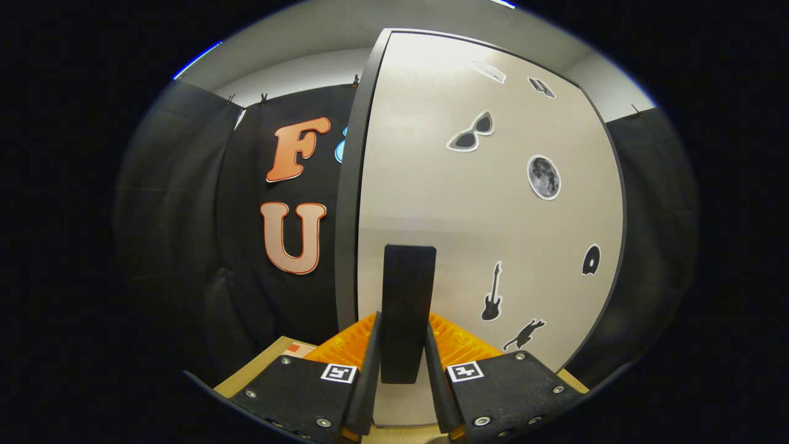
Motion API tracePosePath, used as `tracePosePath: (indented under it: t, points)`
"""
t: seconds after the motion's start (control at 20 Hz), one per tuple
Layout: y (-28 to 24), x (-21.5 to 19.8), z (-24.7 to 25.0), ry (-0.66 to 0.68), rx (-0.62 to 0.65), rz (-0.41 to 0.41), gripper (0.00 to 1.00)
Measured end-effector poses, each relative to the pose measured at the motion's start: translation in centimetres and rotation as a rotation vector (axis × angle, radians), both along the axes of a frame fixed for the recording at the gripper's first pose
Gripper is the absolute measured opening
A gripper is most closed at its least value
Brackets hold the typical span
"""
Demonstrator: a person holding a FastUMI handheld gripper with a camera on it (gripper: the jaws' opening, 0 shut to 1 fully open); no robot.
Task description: Open the shoe cabinet door, grab the shoes and put them into the shoe cabinet, then close the shoe cabinet door.
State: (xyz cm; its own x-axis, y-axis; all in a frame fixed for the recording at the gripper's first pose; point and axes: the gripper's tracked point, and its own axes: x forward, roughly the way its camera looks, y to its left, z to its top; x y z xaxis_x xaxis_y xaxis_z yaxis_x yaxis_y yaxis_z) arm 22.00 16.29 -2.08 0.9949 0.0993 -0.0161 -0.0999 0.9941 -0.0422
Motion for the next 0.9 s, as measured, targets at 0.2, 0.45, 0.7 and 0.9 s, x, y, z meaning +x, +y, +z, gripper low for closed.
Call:
tracePosePath:
  t: [0.2,0.45,0.7,0.9]
  points:
    - [-0.2,-0.2,-0.2,0.031,0.035,0.005,0.36]
    - [-0.5,-1.2,-0.3,0.054,0.047,0.031,0.35]
    - [-1.4,-3.2,-0.2,0.050,0.052,0.035,0.31]
    - [-2.4,-5.0,-0.2,0.051,0.059,0.024,0.30]
